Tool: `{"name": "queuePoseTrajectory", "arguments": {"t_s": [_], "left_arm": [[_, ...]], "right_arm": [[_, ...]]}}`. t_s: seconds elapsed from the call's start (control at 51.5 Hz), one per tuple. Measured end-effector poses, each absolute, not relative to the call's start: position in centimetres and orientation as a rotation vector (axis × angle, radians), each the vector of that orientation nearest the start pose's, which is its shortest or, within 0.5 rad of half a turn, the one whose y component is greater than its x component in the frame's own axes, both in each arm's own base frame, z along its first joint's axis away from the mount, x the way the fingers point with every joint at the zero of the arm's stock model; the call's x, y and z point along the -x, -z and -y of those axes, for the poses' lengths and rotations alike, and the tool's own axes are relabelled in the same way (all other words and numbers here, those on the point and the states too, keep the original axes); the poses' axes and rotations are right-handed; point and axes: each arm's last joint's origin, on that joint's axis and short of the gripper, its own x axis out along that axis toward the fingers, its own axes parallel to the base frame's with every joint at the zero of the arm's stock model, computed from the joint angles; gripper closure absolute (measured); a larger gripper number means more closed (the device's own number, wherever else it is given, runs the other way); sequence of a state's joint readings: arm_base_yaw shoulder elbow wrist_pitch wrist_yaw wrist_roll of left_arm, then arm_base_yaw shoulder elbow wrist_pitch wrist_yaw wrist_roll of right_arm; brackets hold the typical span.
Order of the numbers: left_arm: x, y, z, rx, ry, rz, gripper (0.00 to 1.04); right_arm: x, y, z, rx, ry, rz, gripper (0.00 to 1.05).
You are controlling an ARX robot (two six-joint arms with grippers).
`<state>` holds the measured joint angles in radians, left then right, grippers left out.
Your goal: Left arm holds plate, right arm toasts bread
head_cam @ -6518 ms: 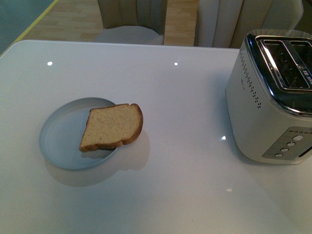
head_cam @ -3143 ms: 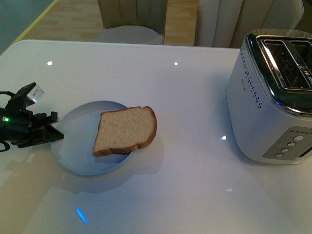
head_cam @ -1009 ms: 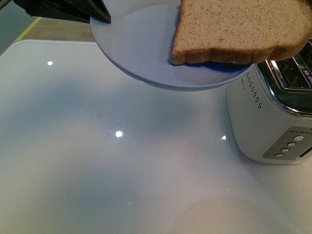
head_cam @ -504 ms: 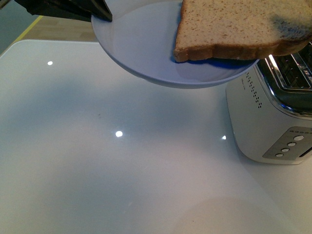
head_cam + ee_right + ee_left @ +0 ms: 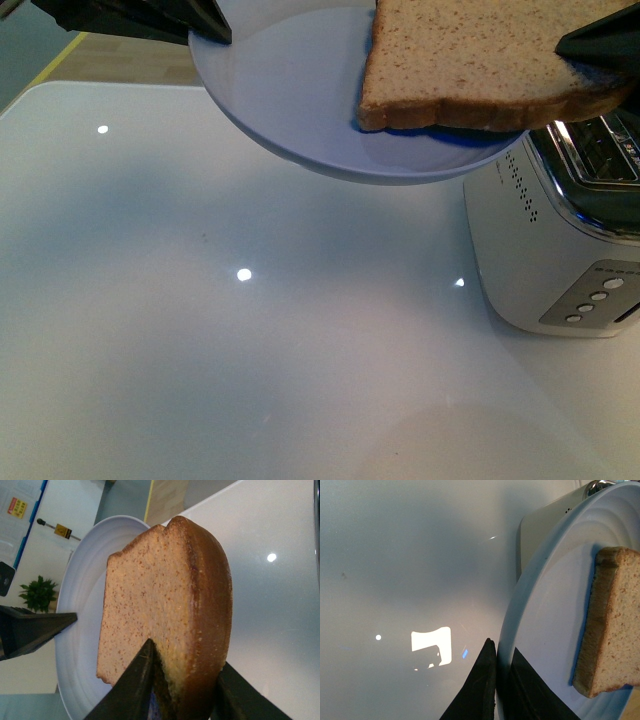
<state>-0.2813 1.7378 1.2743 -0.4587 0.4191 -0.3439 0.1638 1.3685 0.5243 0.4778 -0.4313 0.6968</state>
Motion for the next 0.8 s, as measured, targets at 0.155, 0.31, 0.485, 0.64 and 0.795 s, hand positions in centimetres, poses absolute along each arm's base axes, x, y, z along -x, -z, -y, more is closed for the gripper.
{"name": "queuePoseTrajectory", "arguments": {"t_s": [0.155, 0.31, 0.485, 0.64, 0.795], "left_arm": [[-34.9, -23.3, 11.3, 0.372, 0.481, -1.042, 1.02], [-34.9, -23.3, 11.3, 0.376, 0.483, -1.044, 1.02], [-34.9, -23.3, 11.5, 0.378, 0.485, -1.046, 1.02], [-34.8, -23.3, 11.5, 0.379, 0.488, -1.046, 1.02], [-34.8, -23.3, 11.5, 0.379, 0.487, -1.046, 1.02]], "right_arm": [[-25.9, -19.1, -5.5, -0.711, -0.445, -0.547, 1.01], [-26.0, -20.9, -5.2, -0.69, -0.464, -0.487, 1.02], [-26.6, -25.0, -3.2, -0.661, -0.442, -0.314, 1.02], [-27.3, -27.4, -1.3, -0.615, -0.36, -0.2, 1.02], [-28.3, -28.9, -0.2, -0.491, -0.214, -0.143, 1.02]]}}
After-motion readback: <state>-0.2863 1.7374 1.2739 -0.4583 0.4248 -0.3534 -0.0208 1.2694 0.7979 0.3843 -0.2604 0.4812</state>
